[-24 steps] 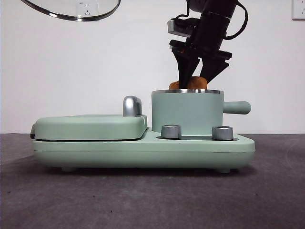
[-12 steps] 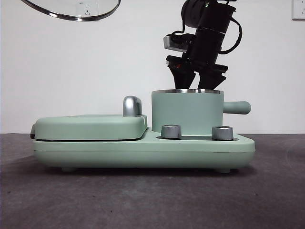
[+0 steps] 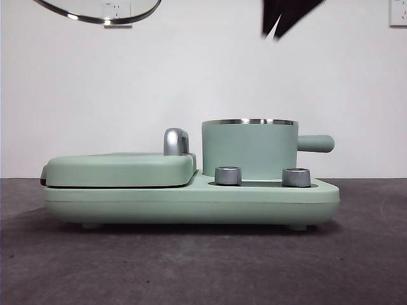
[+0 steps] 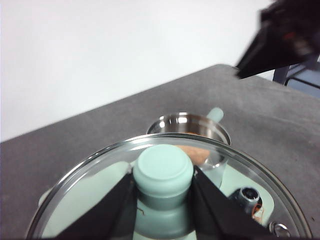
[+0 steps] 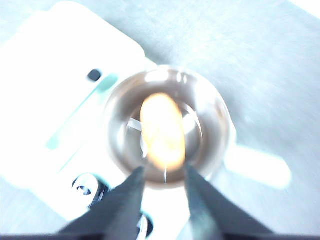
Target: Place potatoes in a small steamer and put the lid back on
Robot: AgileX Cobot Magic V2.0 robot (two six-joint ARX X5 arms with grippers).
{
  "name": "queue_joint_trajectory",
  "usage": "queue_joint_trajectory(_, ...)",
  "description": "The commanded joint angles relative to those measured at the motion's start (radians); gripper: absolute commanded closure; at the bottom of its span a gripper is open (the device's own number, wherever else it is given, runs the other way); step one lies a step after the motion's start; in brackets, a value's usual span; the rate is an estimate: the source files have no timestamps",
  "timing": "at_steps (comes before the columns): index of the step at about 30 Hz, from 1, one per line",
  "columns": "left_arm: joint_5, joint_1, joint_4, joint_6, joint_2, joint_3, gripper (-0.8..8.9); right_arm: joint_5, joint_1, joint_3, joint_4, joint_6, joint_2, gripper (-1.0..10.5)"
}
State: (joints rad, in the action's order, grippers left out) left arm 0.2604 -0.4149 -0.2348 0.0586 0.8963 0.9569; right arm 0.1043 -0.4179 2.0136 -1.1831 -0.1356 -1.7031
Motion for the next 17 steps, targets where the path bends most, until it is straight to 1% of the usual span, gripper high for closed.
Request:
queue_joint_trajectory(1,0.002,-0.013,0.074,-0.021,0.035,0.017,8.04,0.0,-0.002,-0.019,-0.014,-0.01,0.071,8.5)
queue_joint_trajectory(3,0.009,-0.029,0.122,-0.026,0.081,0.017,8.04,0.001,-0.009,-0.092,-0.003,-0.01,0.173,8.5)
queue_joint_trajectory(6,0.01,-0.061,0.225,-0.026,0.163,0.018,8.04,0.0,-0.051,-0.276,0.04,-0.01,0.352,8.5)
queue_joint_trajectory(12,0.014,-0.108,0.381,-0.026,0.284,0.02,8.04,0.0,-0.089,-0.527,0.068,0.006,0.584,8.5)
queue_joint_trajectory(17,0.033,-0.143,0.446,-0.025,0.399,0.056,8.05,0.001,-0.113,-0.681,0.083,0.029,0.762,8.5)
